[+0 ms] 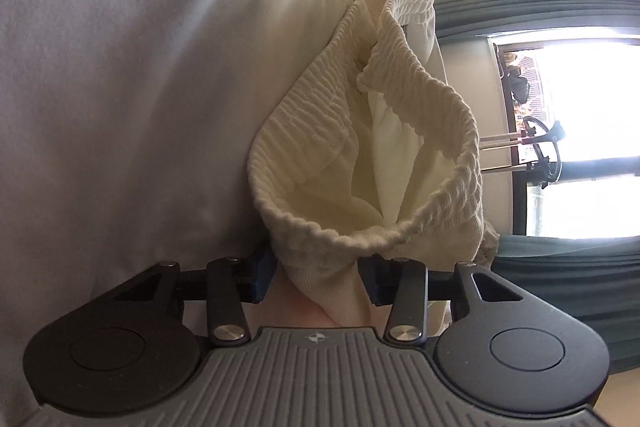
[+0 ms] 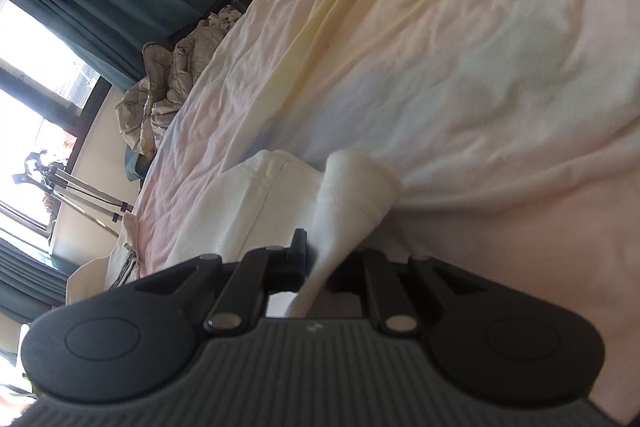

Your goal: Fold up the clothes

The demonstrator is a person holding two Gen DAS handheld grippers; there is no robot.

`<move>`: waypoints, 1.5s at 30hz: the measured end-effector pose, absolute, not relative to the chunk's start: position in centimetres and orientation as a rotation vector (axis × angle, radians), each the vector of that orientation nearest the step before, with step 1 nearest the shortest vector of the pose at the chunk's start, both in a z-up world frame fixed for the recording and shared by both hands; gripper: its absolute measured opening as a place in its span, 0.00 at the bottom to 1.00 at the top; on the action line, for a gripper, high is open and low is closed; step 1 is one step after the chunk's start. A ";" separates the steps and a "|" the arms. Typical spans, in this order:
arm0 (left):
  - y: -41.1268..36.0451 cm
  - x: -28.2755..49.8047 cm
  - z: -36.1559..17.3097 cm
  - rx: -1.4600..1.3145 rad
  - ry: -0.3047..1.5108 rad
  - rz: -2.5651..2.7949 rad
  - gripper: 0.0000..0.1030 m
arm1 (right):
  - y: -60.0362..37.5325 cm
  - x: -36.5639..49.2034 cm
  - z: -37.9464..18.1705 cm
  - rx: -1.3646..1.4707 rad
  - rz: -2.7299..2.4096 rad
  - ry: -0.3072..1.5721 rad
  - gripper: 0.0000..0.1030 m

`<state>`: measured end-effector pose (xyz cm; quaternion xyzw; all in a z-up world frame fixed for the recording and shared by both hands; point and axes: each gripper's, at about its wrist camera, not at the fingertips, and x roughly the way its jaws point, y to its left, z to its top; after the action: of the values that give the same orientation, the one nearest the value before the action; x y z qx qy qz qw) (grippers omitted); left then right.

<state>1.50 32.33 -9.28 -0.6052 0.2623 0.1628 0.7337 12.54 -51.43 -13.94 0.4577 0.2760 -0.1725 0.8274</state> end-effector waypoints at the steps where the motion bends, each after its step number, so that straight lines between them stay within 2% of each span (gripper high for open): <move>1: 32.4 1.8 -8.3 -1.294 0.563 0.363 0.40 | -51.4 12.8 -13.8 0.970 -0.377 0.579 0.03; 5: 32.7 3.1 -3.7 -1.146 0.497 0.377 0.27 | -51.0 13.1 -11.9 0.965 -0.389 0.479 0.03; 10: 33.5 3.4 3.2 -1.079 0.411 0.341 0.25 | -50.6 11.2 -6.3 0.867 -0.297 0.202 0.03; 14: 35.0 2.0 5.5 -1.139 0.396 0.325 0.25 | -50.6 9.9 -3.8 0.771 -0.294 0.083 0.03; 17: 35.8 0.7 4.5 -1.151 0.425 0.344 0.25 | -52.4 9.8 -5.7 0.849 -0.392 0.171 0.03; 23: 36.4 -2.0 -1.4 -1.161 0.522 0.410 0.25 | -55.5 9.7 -14.4 1.158 -0.551 0.547 0.03; 27: 37.5 -3.1 -3.3 -1.179 0.541 0.428 0.25 | -55.7 8.7 -14.1 1.229 -0.502 0.481 0.03; 32: 37.2 -3.2 -3.2 -1.117 0.553 0.420 0.26 | -53.8 7.7 -8.8 1.030 -0.394 0.257 0.03; 35: 36.9 -3.2 -3.4 -1.076 0.558 0.434 0.26 | -54.0 7.7 -10.2 1.049 -0.467 0.334 0.03; 39: 36.8 -3.3 -4.0 -1.071 0.573 0.437 0.28 | -54.7 8.4 -13.9 1.029 -0.553 0.551 0.04; 41: 36.6 -3.3 -3.8 -1.049 0.584 0.438 0.31 | -54.4 8.6 -14.3 1.006 -0.561 0.572 0.05; 42: 36.5 -3.4 -3.7 -1.037 0.591 0.439 0.32 | -54.2 8.6 -14.4 0.994 -0.564 0.579 0.07; 44: 36.2 -3.3 -3.2 -0.995 0.617 0.449 0.40 | -53.6 8.9 -13.9 0.935 -0.569 0.590 0.13; 45: 35.9 -3.4 -2.7 -0.963 0.623 0.450 0.44 | -53.3 9.0 -13.6 0.899 -0.568 0.593 0.19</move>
<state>-3.39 35.89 -2.70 -0.4516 0.2924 0.2109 0.8161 9.04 -53.28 -13.56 0.4222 0.2784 -0.2667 0.8204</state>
